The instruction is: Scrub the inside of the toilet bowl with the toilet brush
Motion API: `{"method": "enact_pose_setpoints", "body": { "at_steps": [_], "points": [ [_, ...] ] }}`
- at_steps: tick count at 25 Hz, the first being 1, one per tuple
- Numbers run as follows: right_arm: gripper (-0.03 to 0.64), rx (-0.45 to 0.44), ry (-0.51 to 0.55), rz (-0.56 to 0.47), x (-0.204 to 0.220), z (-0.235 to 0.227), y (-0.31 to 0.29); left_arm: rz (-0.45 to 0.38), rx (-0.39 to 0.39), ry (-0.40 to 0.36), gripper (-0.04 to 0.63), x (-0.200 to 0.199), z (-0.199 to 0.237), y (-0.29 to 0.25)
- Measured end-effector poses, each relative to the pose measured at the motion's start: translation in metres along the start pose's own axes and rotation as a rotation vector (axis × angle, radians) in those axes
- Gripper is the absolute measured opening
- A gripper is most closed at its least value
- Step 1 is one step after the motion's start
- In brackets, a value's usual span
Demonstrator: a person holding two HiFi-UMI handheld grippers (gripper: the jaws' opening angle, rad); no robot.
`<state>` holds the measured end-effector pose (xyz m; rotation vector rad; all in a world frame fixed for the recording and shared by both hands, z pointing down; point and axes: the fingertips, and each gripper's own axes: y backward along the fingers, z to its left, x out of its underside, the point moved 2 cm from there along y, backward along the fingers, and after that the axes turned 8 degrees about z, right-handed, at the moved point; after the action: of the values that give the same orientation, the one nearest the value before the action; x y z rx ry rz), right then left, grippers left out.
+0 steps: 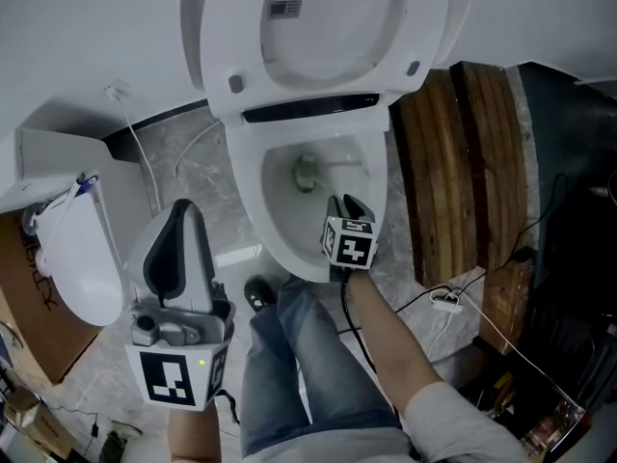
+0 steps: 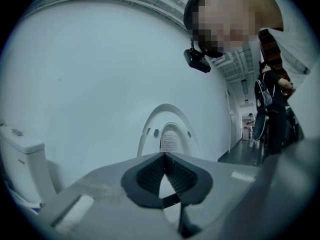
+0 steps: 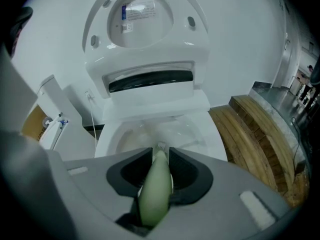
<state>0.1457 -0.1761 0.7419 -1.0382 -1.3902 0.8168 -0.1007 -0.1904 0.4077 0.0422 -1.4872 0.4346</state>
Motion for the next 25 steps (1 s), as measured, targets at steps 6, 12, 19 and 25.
{"method": "enact_pose_setpoints", "body": {
  "at_steps": [6, 12, 19, 25],
  "points": [
    [0.103, -0.052, 0.020, 0.009, 0.002, 0.014, -0.007, 0.003, -0.012, 0.005, 0.003, 0.003, 0.004, -0.001],
    [0.103, -0.110, 0.035, 0.002, 0.004, 0.027, -0.002, -0.023, 0.009, 0.028, 0.003, 0.000, -0.002, -0.001],
    [0.104, -0.139, 0.027, -0.001, 0.015, 0.031, 0.010, -0.021, 0.029, 0.032, 0.003, 0.000, -0.009, 0.004],
    [0.104, -0.160, 0.048, 0.006, 0.031, 0.031, 0.020, -0.021, 0.052, 0.025, 0.003, 0.001, -0.016, 0.009]
  ]
}}
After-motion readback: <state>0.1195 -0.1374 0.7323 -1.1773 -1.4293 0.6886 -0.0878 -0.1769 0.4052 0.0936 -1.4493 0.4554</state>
